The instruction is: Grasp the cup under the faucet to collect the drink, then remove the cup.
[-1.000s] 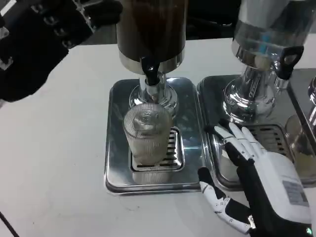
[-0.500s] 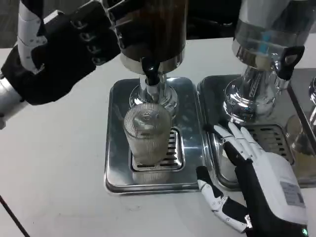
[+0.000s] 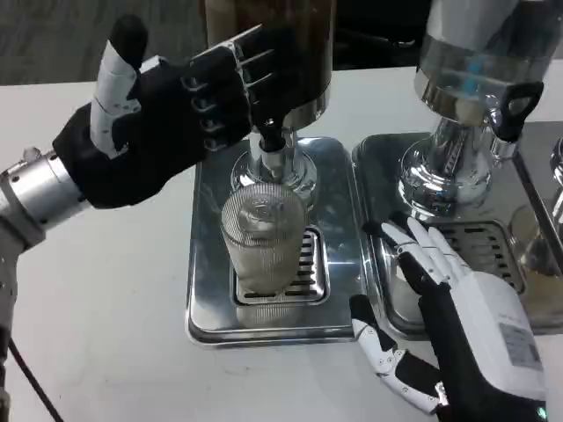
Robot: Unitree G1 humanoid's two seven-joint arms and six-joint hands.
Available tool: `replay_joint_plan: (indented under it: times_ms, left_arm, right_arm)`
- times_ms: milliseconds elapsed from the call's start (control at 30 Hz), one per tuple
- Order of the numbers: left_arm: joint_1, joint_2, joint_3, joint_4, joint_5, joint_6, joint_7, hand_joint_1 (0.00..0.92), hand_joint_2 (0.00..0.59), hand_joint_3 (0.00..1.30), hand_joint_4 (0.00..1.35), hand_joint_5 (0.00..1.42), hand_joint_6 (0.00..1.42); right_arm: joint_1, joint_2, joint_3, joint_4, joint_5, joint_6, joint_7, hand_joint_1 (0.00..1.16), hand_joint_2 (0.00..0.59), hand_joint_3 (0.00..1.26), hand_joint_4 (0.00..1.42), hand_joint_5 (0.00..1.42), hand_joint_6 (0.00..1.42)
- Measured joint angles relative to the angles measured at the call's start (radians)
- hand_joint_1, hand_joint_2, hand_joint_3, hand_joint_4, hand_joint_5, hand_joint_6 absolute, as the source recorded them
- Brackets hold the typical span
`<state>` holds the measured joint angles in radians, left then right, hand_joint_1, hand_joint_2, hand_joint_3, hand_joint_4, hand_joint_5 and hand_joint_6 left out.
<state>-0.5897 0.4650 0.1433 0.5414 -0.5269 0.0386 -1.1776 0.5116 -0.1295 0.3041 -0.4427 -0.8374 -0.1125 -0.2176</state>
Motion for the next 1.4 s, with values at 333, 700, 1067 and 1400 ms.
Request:
replay_joint_plan:
  times_ms: [333,700,1067,1400]
  left_arm:
    - [-0.009,-0.010,-0.007,0.033,0.033,-0.053,-0.007,0.000,0.023,0.03,0.00,0.00,0.00]
    - [-0.020,-0.014,-0.018,0.086,0.076,-0.081,-0.012,0.000,0.022,0.01,0.00,0.00,0.00]
    - [-0.022,-0.015,-0.032,0.101,0.144,-0.195,-0.008,0.000,0.019,0.01,0.00,0.00,0.00]
    - [-0.021,-0.015,-0.051,0.108,0.178,-0.276,0.006,0.000,0.015,0.02,0.00,0.00,0.00]
  right_arm:
    - [0.001,-0.001,-0.001,0.000,0.003,0.000,0.000,0.59,0.472,0.21,0.08,0.06,0.10]
    - [0.012,0.002,0.000,0.000,0.004,0.000,-0.003,0.59,0.466,0.21,0.09,0.06,0.10]
    - [0.014,0.003,0.000,0.000,0.011,0.000,-0.003,0.58,0.466,0.21,0.09,0.07,0.09]
    - [0.014,0.000,-0.003,-0.003,0.021,0.000,-0.001,0.57,0.474,0.21,0.09,0.07,0.09]
